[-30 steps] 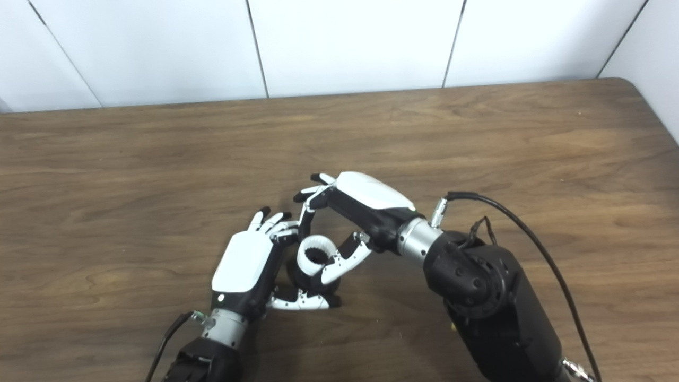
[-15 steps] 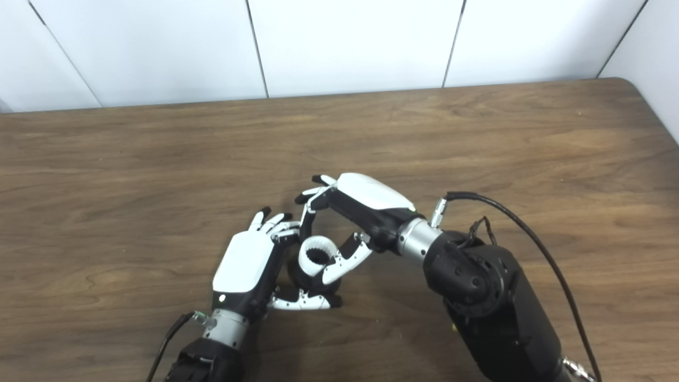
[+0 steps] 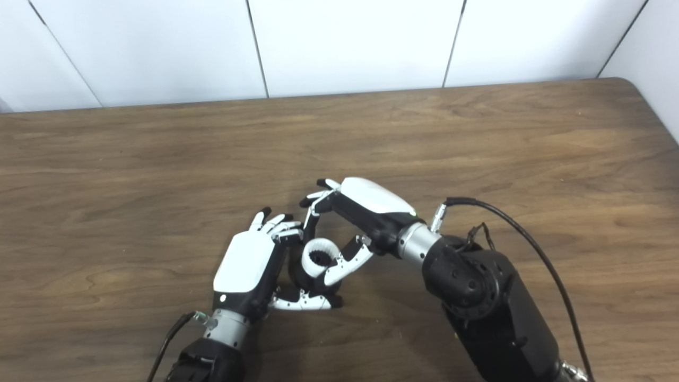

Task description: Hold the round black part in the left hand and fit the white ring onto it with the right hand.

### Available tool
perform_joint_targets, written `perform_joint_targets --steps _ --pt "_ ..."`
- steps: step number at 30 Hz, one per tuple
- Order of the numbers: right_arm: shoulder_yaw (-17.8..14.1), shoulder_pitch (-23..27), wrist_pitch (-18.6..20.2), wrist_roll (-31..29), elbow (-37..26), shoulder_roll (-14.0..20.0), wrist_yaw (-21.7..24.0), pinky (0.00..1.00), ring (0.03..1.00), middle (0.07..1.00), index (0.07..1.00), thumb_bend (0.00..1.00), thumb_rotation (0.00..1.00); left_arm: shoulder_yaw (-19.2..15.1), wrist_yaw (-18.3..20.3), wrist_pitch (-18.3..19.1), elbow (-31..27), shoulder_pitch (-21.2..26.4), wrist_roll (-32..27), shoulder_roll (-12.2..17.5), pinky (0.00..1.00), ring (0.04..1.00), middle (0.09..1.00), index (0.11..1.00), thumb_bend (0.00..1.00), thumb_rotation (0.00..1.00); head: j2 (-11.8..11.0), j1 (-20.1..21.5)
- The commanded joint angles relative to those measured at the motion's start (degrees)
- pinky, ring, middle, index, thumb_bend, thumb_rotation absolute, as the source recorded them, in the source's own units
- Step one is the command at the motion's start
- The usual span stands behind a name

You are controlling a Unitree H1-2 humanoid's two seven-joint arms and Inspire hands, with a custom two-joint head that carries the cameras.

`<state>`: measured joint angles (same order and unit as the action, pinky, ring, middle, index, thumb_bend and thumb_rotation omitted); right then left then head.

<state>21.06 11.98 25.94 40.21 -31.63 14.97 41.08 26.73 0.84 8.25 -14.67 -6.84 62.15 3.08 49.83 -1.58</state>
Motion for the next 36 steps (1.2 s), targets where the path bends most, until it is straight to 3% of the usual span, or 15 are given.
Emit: perform_joint_targets --steps 1,36 --pt "0.2 1.1 -1.7 -0.2 -1.1 0.1 -1.4 1.0 1.0 0.856 0.483 0.52 0.13 0.1 -0.2 -0.1 -1.7 0.4 0.5 -0.5 1.0 0.885 0.777 0.484 0.52 0.06 0.0 -0.1" --pt "1.4 0.7 -1.7 -0.4 0.7 0.9 -2.0 1.0 0.999 0.854 0.483 0.52 0.13 0.2 -0.6 -0.2 -0.7 0.9 0.8 -1.3 1.0 0.884 0.777 0.484 0.52 0.06 -0.3 -0.2"
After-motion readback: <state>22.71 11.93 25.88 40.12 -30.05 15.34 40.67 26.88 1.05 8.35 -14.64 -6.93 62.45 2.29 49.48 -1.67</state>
